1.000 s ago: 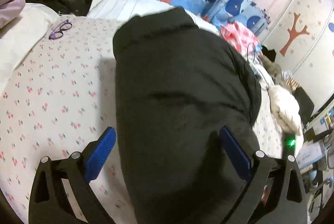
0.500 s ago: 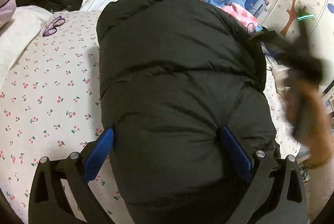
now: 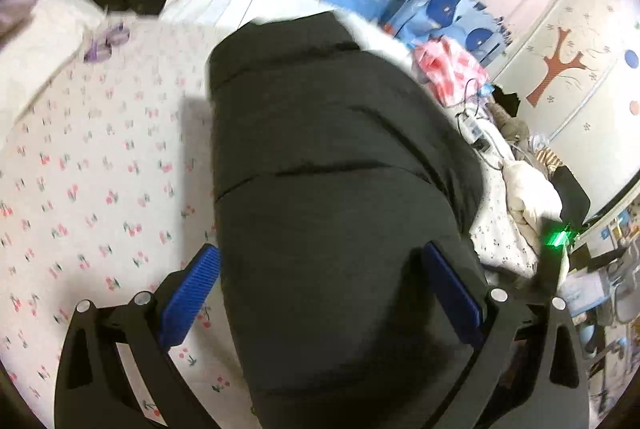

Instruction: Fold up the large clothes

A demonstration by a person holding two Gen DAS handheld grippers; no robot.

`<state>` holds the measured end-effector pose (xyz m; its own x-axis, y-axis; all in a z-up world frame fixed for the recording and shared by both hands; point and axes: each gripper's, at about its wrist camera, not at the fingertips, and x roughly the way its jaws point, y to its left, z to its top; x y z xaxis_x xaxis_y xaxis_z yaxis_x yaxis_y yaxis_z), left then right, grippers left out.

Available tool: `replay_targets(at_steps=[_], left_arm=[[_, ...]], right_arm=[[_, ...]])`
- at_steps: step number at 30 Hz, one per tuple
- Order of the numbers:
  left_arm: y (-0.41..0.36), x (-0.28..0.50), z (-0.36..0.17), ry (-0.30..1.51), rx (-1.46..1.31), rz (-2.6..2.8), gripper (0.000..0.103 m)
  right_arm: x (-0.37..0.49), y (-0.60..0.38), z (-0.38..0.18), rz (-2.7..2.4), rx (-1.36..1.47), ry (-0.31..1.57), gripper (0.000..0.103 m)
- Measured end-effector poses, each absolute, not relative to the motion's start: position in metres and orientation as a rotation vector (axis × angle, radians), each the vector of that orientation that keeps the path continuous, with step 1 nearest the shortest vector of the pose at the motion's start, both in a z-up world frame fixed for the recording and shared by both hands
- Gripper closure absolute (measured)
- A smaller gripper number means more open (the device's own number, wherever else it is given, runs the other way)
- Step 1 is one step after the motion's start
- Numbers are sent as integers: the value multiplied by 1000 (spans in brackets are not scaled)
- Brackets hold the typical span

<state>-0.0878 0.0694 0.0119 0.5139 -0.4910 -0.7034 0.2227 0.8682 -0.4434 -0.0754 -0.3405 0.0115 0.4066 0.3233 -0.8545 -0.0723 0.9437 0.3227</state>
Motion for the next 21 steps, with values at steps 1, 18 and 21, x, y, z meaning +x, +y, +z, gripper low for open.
replay_targets(at_steps=[1,18,21], left_arm=[[69,-87,9,953,-323,-436,7],[49,-94,21,872,-219,-371,7],[47,-93,22,862,-210,-365,7]], right_arm=[[-81,-354,11,227,325,1141,7],[-93,-333,121,276,253,781,7],[-48,-312,107,268,265,824,7]])
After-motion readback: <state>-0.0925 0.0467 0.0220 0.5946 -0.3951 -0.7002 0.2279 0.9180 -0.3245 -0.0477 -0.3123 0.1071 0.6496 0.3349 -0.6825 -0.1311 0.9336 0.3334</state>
